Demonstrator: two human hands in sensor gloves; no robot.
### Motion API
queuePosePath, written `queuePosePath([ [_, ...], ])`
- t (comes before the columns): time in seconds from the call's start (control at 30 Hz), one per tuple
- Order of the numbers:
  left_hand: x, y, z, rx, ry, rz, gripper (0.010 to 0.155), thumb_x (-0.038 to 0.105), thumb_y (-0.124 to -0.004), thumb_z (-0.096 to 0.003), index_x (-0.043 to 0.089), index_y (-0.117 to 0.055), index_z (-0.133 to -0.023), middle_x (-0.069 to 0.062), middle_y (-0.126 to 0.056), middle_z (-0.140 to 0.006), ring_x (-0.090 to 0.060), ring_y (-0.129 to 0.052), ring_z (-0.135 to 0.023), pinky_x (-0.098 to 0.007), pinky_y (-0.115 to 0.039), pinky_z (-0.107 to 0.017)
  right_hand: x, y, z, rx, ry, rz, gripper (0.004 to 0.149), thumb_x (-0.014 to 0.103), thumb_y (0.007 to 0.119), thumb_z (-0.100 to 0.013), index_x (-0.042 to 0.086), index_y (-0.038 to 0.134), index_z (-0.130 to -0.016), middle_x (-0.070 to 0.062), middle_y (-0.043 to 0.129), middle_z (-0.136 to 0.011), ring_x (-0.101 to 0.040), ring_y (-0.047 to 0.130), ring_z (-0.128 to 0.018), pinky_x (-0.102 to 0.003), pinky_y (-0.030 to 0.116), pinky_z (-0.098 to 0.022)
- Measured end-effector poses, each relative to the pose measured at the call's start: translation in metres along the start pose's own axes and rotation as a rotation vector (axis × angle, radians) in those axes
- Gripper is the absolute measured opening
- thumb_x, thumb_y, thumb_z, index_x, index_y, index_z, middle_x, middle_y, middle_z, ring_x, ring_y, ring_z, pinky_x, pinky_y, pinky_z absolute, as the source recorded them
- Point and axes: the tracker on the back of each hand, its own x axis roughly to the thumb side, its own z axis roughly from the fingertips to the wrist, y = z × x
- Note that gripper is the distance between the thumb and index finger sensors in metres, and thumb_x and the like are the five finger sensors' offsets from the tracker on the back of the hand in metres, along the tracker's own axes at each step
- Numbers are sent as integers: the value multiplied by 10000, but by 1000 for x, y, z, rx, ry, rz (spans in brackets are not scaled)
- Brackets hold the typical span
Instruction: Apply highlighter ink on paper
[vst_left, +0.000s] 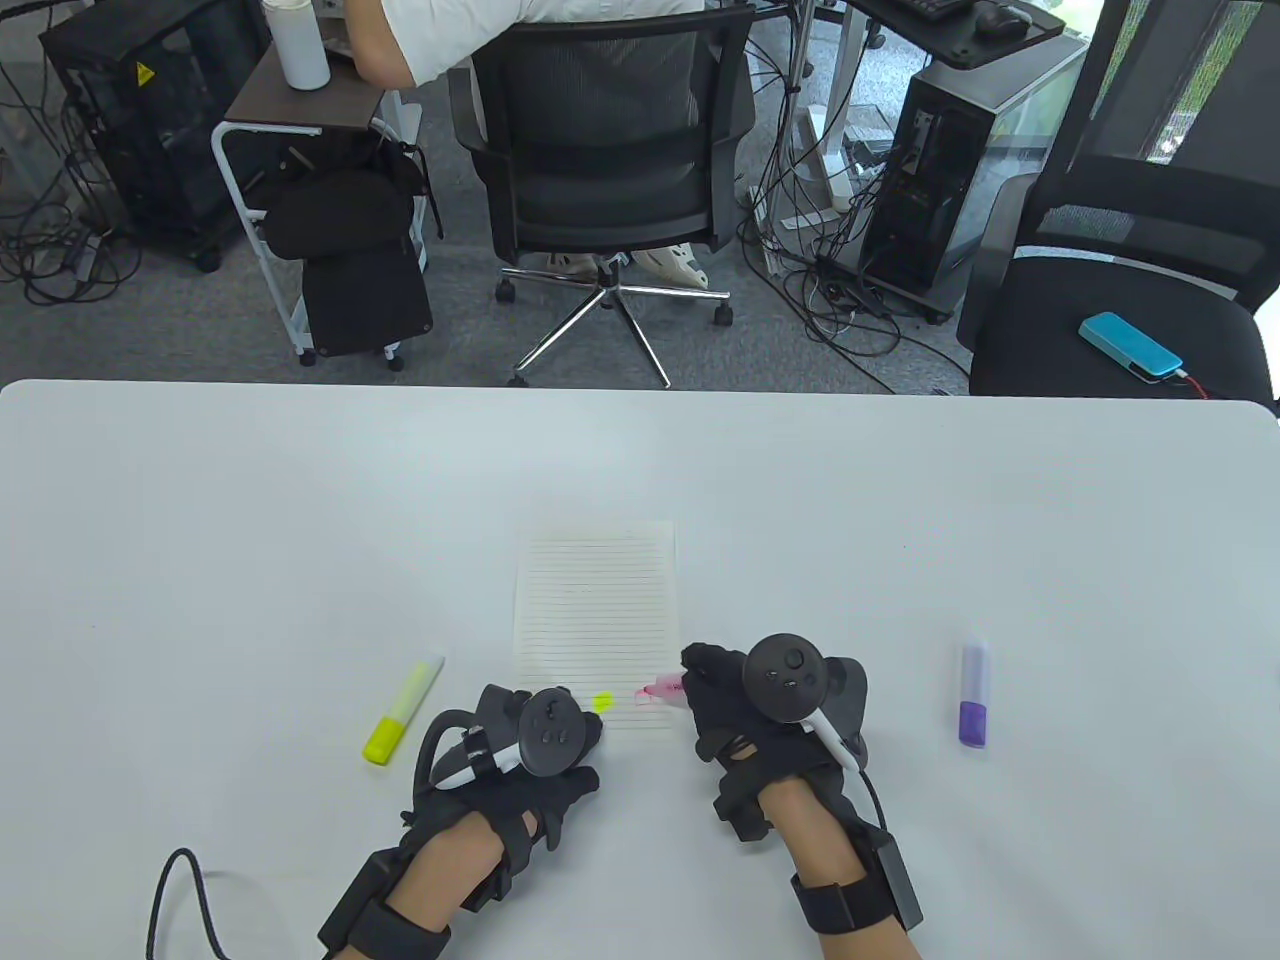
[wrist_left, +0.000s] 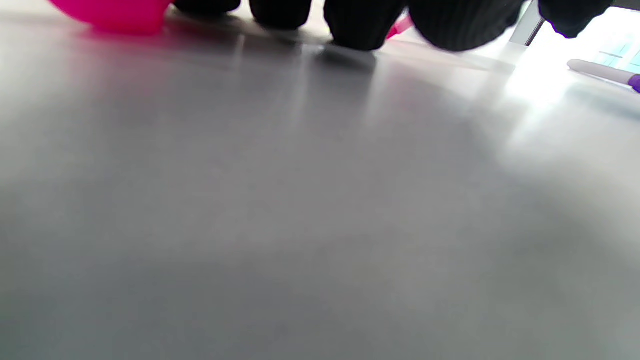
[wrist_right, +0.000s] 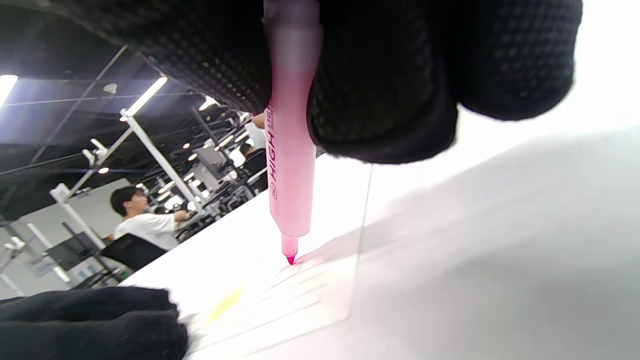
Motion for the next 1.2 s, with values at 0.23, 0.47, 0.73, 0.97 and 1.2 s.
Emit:
queuePosePath([
  [0.23, 0, 0, 0, -2, 0, 1, 657, 551, -674, -466, 310, -570, -1068, -58, -436, -1149, -462, -480, -1024, -665, -419, -713, -2, -6, 2, -39, 55, 46, 374, 313, 848, -484, 169, 892, -826, -218, 949, -632, -255, 1014, -310, -495, 859, -322],
  [0.47, 0, 0, 0, -3, 0, 1, 658, 552, -673, -465, 311, -567, -1068, -57, -434, -1149, -461, -478, -1024, -663, -422, -713, 0, 0, 0, 4, 19, 10, 376, 316, 847, -486, 180, 884, -835, -211, 945, -645, -257, 1014, -325, -497, 856, -334],
  [0.73, 0, 0, 0, -3, 0, 1, 659, 552, -673, -466, 310, -564, -1069, -58, -428, -1150, -461, -474, -1025, -663, -423, -713, -2, -1, -1, -35, -3, -20, 374, 316, 853, -480, 173, 895, -823, -212, 950, -627, -252, 1012, -310, -496, 858, -324],
  [0.97, 0, 0, 0, -4, 0, 1, 659, 551, -673, -466, 310, -565, -1069, -59, -428, -1150, -461, -473, -1026, -663, -424, -713, -3, -2, -1, 16, 5, -24, 360, 322, 858, -478, 177, 914, -802, -208, 961, -604, -244, 1013, -287, -491, 863, -311],
  [1.2, 0, 0, 0, -7, 1, 3, 658, 551, -673, -466, 309, -566, -1068, -57, -429, -1149, -461, -474, -1025, -663, -425, -712, -3, -3, -1, 26, 5, -24, 360, 321, 855, -479, 177, 911, -804, -209, 959, -608, -246, 1013, -291, -493, 862, -313],
])
